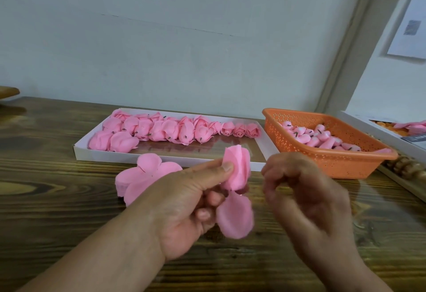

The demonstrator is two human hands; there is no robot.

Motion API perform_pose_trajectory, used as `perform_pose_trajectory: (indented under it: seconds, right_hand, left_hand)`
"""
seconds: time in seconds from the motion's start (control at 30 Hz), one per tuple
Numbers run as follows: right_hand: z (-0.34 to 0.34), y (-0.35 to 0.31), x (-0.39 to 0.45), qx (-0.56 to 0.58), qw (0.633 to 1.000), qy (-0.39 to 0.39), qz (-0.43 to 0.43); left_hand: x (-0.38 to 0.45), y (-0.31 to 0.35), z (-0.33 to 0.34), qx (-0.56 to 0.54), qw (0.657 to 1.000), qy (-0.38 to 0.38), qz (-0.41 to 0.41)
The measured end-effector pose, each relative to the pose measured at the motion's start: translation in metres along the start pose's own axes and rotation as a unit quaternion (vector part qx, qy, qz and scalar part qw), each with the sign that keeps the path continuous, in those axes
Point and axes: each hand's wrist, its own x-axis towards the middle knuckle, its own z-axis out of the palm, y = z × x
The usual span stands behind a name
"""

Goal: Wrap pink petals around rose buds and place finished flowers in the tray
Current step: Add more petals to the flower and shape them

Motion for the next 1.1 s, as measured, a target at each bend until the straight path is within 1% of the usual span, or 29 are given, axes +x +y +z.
perform_pose_trajectory:
  seconds: [0.07, 0.1, 0.2, 0.27, 0.4, 0.5, 0.57, 0.67, 0.73, 1.0, 1.1]
  right_hand:
    - [0.000, -0.002, 0.009, 0.039, 0.995, 0.027, 0.091]
    - [0.002, -0.002, 0.013, 0.045, 0.991, 0.023, 0.123]
    - [0.007, -0.004, 0.020, 0.070, 0.983, -0.031, 0.170]
    - [0.007, -0.005, 0.022, 0.103, 0.975, -0.053, 0.190]
    - [0.006, 0.000, 0.024, 0.128, 0.966, -0.067, 0.215]
    - [0.004, 0.006, 0.023, 0.167, 0.956, -0.069, 0.230]
    - [0.004, 0.009, 0.022, 0.198, 0.949, -0.067, 0.237]
    - [0.003, 0.014, 0.021, 0.237, 0.937, -0.069, 0.248]
    - [0.004, 0.017, 0.020, 0.253, 0.931, -0.069, 0.254]
    - [0.007, 0.020, 0.024, 0.263, 0.930, -0.060, 0.250]
    - [0.008, 0.020, 0.026, 0.256, 0.932, -0.061, 0.251]
  left_hand:
    - [0.001, -0.002, 0.001, 0.008, 1.000, -0.003, 0.003]
    - [0.001, -0.003, 0.002, 0.011, 1.000, -0.008, 0.006]
    - [0.001, -0.004, 0.003, 0.024, 0.999, -0.016, 0.020]
    - [0.001, -0.004, 0.002, 0.037, 0.999, -0.008, 0.029]
    - [0.000, -0.004, 0.001, 0.074, 0.997, 0.016, 0.029]
    - [0.001, 0.000, -0.002, 0.081, 0.997, -0.006, 0.003]
    - [0.000, 0.002, -0.002, 0.099, 0.995, -0.019, 0.000]
    - [0.000, 0.003, -0.004, 0.145, 0.988, -0.040, 0.036]
    - [0.001, 0.002, -0.005, 0.157, 0.985, -0.047, 0.058]
    - [0.007, 0.001, -0.005, 0.146, 0.985, -0.028, 0.092]
    - [0.008, 0.001, -0.004, 0.141, 0.985, -0.035, 0.096]
